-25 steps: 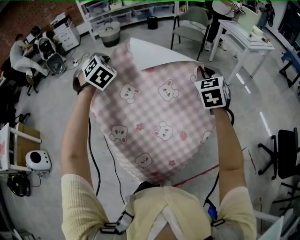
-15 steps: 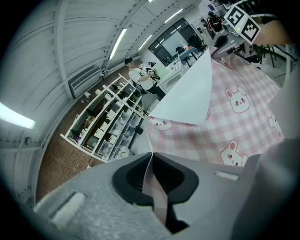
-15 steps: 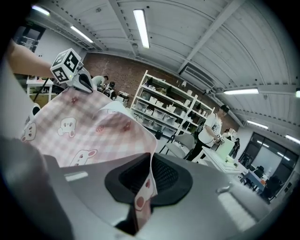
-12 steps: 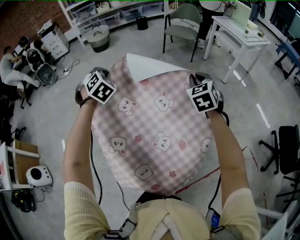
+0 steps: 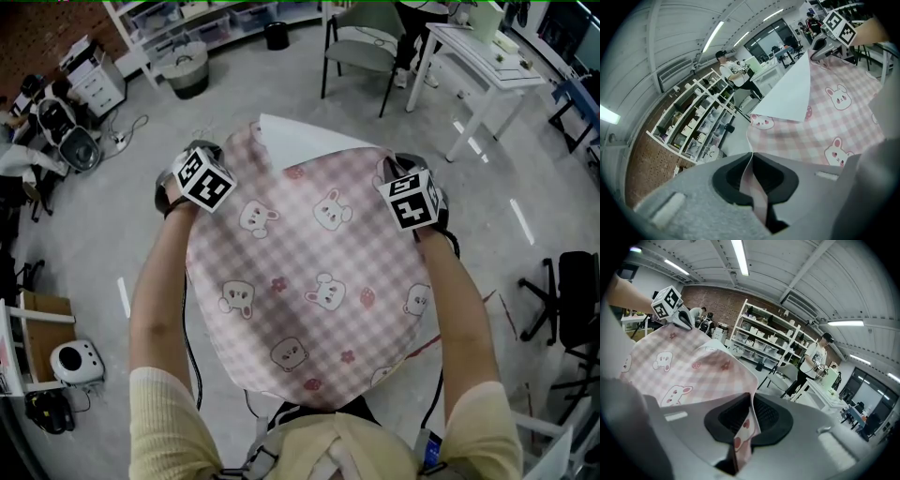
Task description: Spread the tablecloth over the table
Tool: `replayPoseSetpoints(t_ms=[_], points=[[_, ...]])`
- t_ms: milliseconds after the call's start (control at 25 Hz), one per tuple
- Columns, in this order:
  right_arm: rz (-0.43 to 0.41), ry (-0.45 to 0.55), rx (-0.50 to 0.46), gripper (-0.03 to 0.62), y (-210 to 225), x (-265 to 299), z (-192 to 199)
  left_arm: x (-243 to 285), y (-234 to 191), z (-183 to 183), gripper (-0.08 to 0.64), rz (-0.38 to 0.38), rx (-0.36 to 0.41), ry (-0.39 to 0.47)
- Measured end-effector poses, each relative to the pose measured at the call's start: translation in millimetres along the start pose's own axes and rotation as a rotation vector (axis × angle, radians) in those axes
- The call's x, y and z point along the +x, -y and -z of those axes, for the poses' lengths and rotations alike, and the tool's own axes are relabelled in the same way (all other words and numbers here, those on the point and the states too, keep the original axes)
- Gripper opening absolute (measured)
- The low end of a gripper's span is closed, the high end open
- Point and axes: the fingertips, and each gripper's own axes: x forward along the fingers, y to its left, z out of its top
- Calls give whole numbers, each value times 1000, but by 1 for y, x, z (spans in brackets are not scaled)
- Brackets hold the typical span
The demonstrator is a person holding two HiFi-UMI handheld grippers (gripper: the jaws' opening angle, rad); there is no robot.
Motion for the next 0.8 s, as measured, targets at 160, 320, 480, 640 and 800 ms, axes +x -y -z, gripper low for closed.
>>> replayPoseSetpoints(t_ms=[160, 320, 480, 640, 800], points=[[6, -19, -2, 23, 0, 1, 6, 8, 2, -5, 9, 2, 33, 6], [10, -38, 13, 23, 3, 10, 15, 22, 5, -9, 9, -1, 48, 16], [12, -65, -47, 25, 2, 21, 24, 41, 14, -8, 9, 27, 35, 18], [15, -89, -113, 25, -3, 30, 36, 58, 23, -4, 9, 54, 41, 12], [20, -116, -132, 34, -2, 40, 48, 74, 30, 5, 11, 72, 36, 9]])
